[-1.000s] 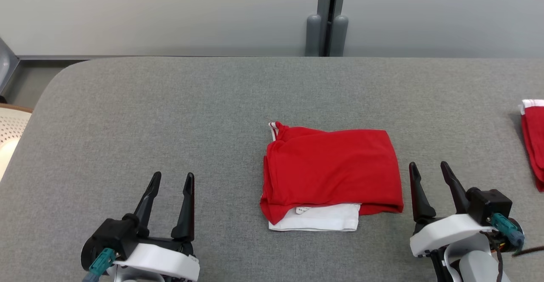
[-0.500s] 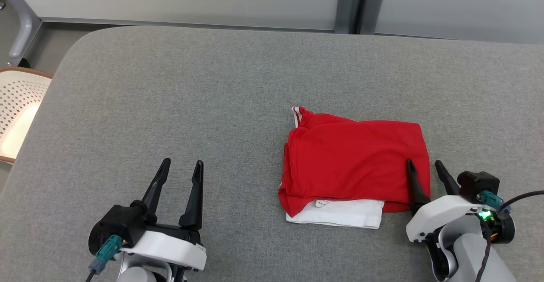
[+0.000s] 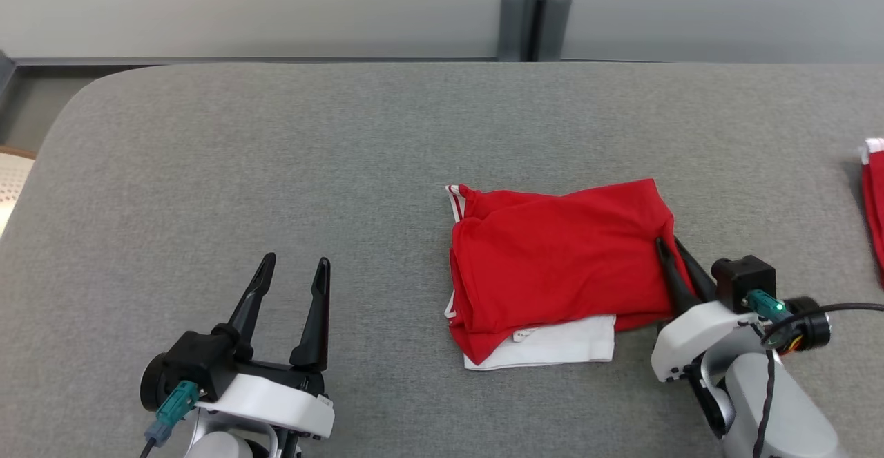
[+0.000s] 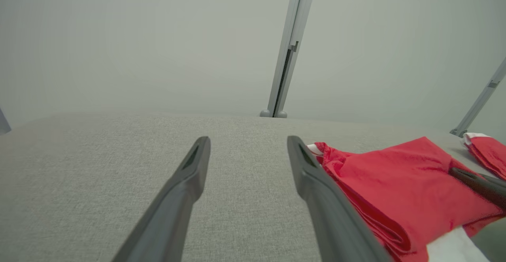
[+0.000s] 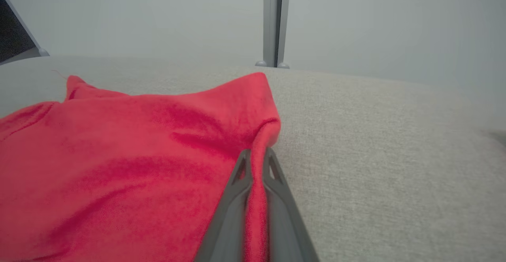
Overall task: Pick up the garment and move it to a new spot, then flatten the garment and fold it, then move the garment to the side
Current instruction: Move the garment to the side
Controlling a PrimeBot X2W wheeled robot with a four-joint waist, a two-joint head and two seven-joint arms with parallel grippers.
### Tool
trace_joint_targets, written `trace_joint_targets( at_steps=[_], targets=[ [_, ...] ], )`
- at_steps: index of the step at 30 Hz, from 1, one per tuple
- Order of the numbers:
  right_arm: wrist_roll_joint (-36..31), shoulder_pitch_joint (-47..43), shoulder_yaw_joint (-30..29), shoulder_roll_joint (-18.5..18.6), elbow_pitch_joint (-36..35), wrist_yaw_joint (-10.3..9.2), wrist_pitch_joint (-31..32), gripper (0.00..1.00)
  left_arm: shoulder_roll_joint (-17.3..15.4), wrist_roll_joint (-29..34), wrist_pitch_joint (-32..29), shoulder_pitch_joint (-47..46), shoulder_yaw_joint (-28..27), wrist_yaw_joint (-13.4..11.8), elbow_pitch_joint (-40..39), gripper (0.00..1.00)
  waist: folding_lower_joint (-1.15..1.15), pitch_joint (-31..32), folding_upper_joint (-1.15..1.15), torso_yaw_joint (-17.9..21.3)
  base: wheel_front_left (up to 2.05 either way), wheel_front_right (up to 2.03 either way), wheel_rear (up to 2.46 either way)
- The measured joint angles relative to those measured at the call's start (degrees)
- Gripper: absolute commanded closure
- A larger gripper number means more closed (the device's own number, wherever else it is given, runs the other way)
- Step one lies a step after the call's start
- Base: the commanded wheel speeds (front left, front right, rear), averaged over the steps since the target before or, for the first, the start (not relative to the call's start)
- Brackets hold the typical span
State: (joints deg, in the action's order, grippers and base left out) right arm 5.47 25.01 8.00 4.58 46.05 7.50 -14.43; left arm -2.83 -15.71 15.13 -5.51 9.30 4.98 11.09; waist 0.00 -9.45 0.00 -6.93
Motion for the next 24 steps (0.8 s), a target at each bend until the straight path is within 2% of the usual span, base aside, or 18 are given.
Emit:
trace_joint_targets(
  at_steps=[7,14,21,24],
  targets=[
    [-10.42,3.19,6.26,6.57,-7.08,0.03,-0.51,1.0,-0.02,0.29,-0.01,-1.27,0.46,0.13,-1.66,0.0,0.0,-0.48,0.0,5.4,0.0,0.0,0.0],
    [-10.79,9.23,10.72,17.48,-15.64,0.03,-0.54,1.0,0.01,1.91,0.0,-4.7,1.34,1.0,-3.93,0.0,0.0,-4.4,0.0,10.24,0.0,0.0,0.0],
    [-8.88,14.67,10.46,28.56,-15.47,0.04,-0.56,1.0,0.05,4.03,0.0,-9.83,3.57,1.86,-5.6,0.0,0.0,-10.61,0.0,13.27,0.0,0.0,0.0],
    [-8.33,16.01,8.93,31.72,-13.76,0.04,-0.62,1.0,0.05,5.21,0.0,-11.2,3.58,2.05,-5.16,0.0,0.0,-13.14,0.0,14.03,0.0,0.0,0.0]
  ],
)
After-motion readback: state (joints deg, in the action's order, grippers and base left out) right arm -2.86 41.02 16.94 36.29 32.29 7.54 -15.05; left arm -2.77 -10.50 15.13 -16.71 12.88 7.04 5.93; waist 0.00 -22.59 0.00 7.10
